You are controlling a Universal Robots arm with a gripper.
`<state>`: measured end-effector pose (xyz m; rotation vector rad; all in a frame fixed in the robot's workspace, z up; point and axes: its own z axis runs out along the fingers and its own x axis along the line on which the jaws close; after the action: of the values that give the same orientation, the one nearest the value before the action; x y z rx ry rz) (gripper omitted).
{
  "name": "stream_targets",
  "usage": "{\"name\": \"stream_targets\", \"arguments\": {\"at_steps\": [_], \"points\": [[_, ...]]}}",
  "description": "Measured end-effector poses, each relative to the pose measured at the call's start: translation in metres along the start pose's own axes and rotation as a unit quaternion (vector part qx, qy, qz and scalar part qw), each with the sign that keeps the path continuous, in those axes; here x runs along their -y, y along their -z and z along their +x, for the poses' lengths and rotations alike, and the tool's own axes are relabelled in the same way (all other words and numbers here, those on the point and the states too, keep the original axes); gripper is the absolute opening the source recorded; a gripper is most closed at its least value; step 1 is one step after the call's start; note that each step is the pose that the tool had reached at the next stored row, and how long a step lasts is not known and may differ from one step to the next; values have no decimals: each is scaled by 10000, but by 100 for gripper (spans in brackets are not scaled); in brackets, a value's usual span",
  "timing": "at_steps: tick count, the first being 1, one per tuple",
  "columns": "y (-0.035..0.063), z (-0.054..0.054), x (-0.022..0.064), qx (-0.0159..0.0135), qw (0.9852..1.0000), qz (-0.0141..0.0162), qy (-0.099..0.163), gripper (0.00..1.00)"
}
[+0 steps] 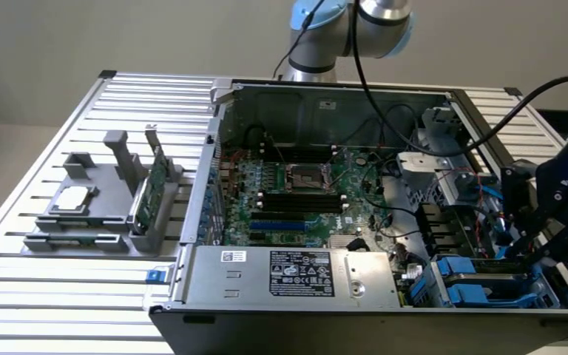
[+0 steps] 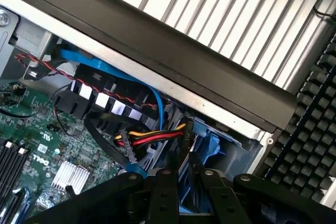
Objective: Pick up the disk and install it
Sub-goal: 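Insert the first disk wire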
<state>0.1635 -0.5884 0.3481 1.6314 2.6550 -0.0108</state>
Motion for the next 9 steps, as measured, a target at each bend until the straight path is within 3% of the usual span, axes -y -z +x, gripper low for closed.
{"name": "stream_targets", "arguments": {"at_steps": [6, 9], "points": [[-9, -14, 3, -105, 9999, -52, -69, 23], [-8, -19, 4, -144, 9998, -71, -129, 23]]}}
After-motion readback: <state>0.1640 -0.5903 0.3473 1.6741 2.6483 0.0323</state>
